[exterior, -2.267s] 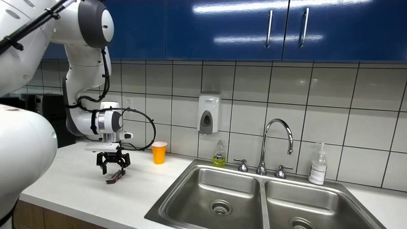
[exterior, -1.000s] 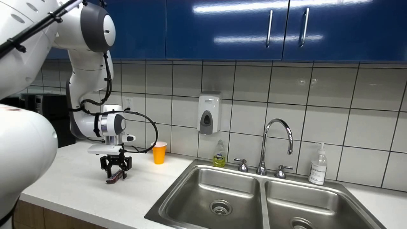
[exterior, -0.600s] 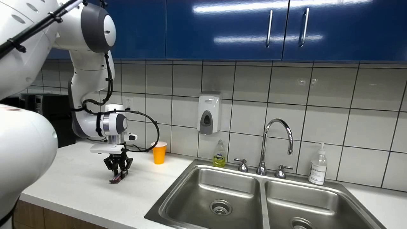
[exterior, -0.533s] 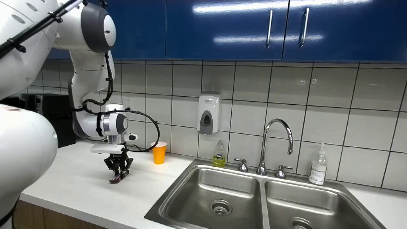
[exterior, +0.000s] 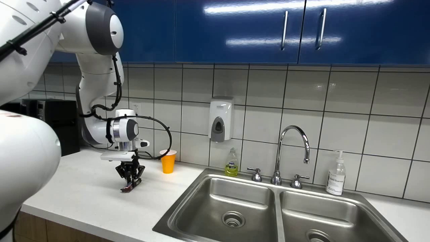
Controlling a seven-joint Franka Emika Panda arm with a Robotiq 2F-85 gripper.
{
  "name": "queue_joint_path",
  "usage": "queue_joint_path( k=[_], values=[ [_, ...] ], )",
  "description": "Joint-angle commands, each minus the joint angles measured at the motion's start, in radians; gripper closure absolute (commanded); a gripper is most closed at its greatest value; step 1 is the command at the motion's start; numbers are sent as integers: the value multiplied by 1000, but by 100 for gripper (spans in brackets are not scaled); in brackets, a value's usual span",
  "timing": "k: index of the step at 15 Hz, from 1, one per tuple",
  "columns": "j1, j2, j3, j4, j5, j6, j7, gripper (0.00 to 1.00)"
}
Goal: Put the snickers bar in the sink
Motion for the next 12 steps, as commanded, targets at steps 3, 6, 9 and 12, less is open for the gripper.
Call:
queue_joint_path(
  k=[3,6,9,12],
  values=[
    [16,-51,-20,35,13,-53,62,94],
    [19,-80,-26,31,6,-69,91,94],
    [13,-98,-31,22,5,-87,119,94],
    [1,-108,-45,24,11,-94,154,94]
  ],
)
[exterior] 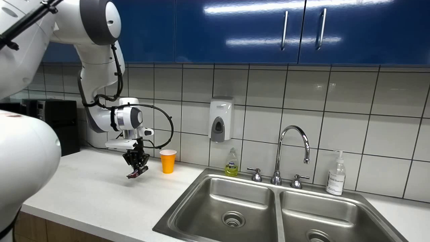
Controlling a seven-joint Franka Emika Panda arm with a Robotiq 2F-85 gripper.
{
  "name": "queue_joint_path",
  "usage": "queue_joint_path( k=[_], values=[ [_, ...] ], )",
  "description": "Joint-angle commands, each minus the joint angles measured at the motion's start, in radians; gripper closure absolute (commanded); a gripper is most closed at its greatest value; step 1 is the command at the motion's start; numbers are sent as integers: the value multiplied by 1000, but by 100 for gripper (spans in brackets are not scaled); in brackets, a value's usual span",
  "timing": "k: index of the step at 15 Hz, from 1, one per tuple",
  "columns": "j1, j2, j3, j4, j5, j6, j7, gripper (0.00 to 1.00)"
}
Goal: Put the snickers bar in the sink
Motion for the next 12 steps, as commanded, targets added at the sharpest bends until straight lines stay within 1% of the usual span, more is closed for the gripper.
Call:
queue_joint_path(
  k=[1,7,12],
  values=[
    [-5,-41,-30,-12,12,-37,58,94],
    [-45,-73,-96,-28,20,-31,126,94],
    [-106,-111,-144,-63,40,-15,177,94]
  ],
)
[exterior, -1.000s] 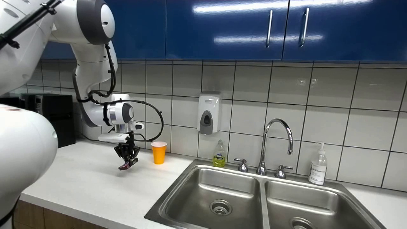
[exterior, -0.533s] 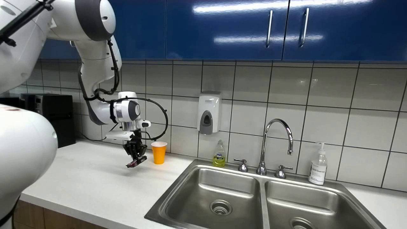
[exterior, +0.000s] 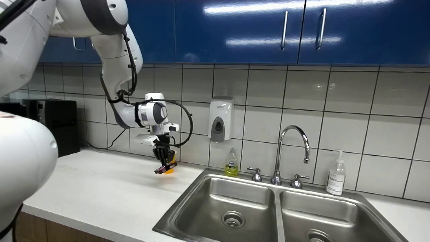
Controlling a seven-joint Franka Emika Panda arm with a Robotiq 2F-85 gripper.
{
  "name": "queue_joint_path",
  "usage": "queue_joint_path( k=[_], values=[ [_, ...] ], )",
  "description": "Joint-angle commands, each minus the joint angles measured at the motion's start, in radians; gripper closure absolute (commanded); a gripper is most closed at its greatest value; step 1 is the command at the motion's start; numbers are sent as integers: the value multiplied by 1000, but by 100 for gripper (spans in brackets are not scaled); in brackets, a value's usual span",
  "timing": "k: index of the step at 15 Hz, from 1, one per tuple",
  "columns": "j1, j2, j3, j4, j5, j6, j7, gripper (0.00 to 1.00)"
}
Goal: Put the snickers bar in the sink
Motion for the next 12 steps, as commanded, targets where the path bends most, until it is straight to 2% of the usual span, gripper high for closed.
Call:
queue_joint_path(
  k=[1,12],
  values=[
    [-50,-66,-20,-55,26,-10,42,94],
    [-240,-139,-113,-147,104,41,32,94]
  ],
)
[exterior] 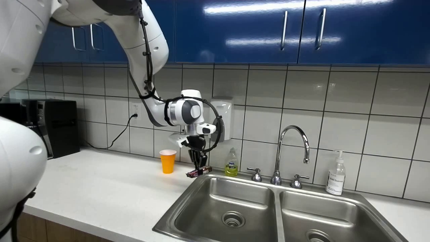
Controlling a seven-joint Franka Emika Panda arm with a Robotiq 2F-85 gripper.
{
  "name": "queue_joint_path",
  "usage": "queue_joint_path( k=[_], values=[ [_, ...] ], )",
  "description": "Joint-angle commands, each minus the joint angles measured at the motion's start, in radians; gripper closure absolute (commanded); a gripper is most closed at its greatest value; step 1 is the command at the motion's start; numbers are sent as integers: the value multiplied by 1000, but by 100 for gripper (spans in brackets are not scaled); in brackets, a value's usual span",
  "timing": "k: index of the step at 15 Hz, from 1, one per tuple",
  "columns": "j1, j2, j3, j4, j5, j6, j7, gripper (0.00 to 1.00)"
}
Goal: Put the snickers bar in the sink
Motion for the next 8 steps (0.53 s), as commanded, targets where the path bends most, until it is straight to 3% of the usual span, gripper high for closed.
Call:
queue_joint_path(
  k=[1,8],
  values=[
    [-62,-49,-20,-48,24,30,4,94],
    [-136,-54,-65,-46,45,43,3,94]
  ],
)
